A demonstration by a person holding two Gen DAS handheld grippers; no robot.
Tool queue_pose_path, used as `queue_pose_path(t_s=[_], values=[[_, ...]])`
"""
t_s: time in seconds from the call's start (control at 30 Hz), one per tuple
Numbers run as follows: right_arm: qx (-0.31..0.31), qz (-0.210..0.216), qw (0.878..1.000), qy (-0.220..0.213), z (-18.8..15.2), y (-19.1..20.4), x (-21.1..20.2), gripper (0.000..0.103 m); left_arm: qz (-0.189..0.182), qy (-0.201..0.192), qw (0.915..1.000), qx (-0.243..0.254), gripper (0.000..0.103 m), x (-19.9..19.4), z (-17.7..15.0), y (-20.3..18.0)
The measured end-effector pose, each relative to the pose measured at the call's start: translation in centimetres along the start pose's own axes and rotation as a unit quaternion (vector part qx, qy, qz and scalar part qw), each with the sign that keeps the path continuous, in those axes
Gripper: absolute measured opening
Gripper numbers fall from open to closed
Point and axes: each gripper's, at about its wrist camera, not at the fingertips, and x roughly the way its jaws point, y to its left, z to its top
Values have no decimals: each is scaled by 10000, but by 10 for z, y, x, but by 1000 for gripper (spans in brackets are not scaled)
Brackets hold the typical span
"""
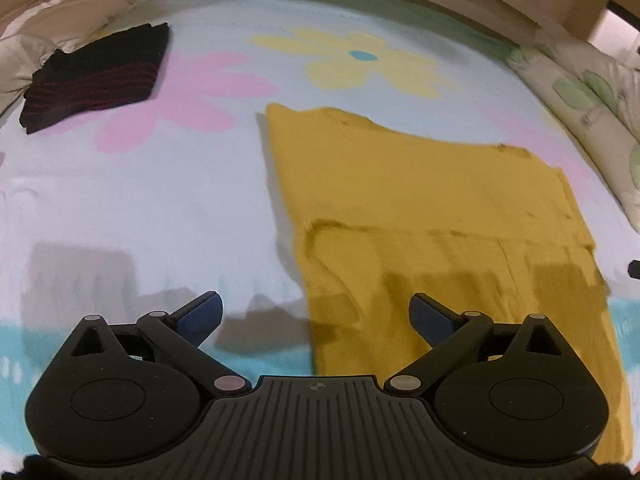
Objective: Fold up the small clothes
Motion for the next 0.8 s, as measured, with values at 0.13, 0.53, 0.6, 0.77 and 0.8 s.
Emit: queue_pose_path(t_s=[0.13,0.53,0.6,0.77,0.8], values=[[207,8,9997,111,-15,-6,-13,103,20,179,9997,184,101,3,-15,-10],[173,313,9993,-54,-20,3,-25,103,203,289,9993,157,100,20,-29,-12],[139,375,9992,-66,-19,6,-25,103,208,155,9996,-62,90,17,-30,-8],[174,564,9982,-100,-17,11,-28,103,545,-18,9981,-298,52,9,-30,-4],[199,591,9980,-110,-16,11,-28,103,518,-42,9981,-321,41,7,-31,-1]])
